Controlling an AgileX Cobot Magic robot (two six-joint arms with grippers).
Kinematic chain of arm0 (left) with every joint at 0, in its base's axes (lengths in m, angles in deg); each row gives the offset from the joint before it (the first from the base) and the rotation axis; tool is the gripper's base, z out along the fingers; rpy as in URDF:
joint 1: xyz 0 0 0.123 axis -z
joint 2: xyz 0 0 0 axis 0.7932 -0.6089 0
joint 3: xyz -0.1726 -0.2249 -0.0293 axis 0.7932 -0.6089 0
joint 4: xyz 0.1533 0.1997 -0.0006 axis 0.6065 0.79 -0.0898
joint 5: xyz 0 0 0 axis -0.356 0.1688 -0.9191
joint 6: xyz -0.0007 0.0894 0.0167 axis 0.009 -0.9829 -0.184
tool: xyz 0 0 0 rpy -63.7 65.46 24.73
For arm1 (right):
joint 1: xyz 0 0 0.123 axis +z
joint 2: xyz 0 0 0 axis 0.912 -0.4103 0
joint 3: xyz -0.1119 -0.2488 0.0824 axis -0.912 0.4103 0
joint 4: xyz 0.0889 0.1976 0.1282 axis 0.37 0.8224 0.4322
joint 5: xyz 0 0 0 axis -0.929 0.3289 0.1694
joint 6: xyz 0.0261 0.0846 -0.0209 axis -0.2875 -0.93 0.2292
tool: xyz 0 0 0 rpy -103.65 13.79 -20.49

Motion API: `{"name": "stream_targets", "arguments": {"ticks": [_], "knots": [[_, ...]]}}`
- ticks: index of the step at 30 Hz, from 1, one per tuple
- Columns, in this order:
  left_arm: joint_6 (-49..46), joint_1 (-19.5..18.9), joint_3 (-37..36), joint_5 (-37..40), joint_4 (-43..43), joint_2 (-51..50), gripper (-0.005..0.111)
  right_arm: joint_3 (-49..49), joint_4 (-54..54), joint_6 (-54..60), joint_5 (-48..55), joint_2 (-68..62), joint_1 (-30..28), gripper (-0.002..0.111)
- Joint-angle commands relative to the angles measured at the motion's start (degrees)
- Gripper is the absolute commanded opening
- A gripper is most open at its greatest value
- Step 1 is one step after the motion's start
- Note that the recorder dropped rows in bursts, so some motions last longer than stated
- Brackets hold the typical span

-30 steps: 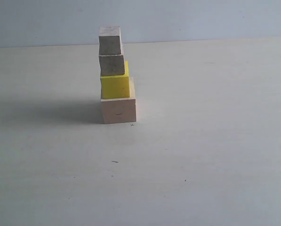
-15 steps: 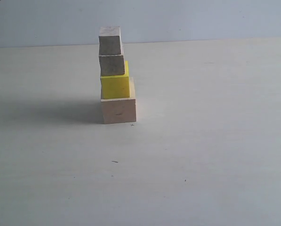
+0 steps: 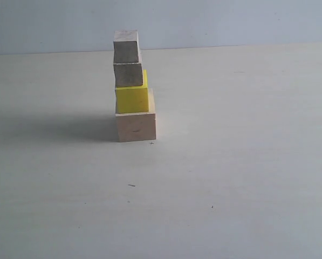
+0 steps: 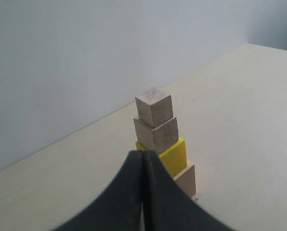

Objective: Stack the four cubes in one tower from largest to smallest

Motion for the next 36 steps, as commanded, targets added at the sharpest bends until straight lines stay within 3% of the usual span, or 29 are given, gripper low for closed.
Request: {"name": "stream_targets", "arguments": {"ticks": [1, 17, 19, 22, 24, 28, 32, 36], "knots": [[-0.1, 0.1, -0.2, -0.5, -0.6, 0.4, 0.000, 0.1, 0.2, -0.2, 0.1, 0.2, -0.2, 0.000], [-0.1, 0.1, -0.2, -0.5, -0.6, 0.6, 0.000, 0.1, 0.2, -0.2, 0.1, 0.2, -0.2, 0.000], [-0.1, -4.0, -0.2, 1.5, -0.6, 3.0, 0.000, 0.1, 0.2, -0.2, 0.1, 0.2, -0.2, 0.000], [0.1, -19.0, -0.2, 6.3, -0.8, 11.8, 0.000, 0.1, 0.3, -0.1, 0.1, 0.2, -0.2, 0.000], [0.1, -23.5, -0.2, 6.1, -0.8, 16.9, 0.000, 0.1, 0.3, -0.1, 0.1, 0.2, -0.2, 0.000], [-0.1, -26.0, -0.2, 6.0, 0.9, 23.7, 0.000, 0.1, 0.3, -0.1, 0.1, 0.2, -0.2, 0.000], [-0.1, -26.0, -0.4, 5.9, 8.4, 24.6, 0.000, 0.1, 0.3, -0.1, 0.1, 0.2, -0.2, 0.000], [1.7, -26.0, -3.1, 5.4, 8.9, 24.6, 0.000, 0.1, 0.3, -0.1, 0.1, 0.2, -0.2, 0.000]]}}
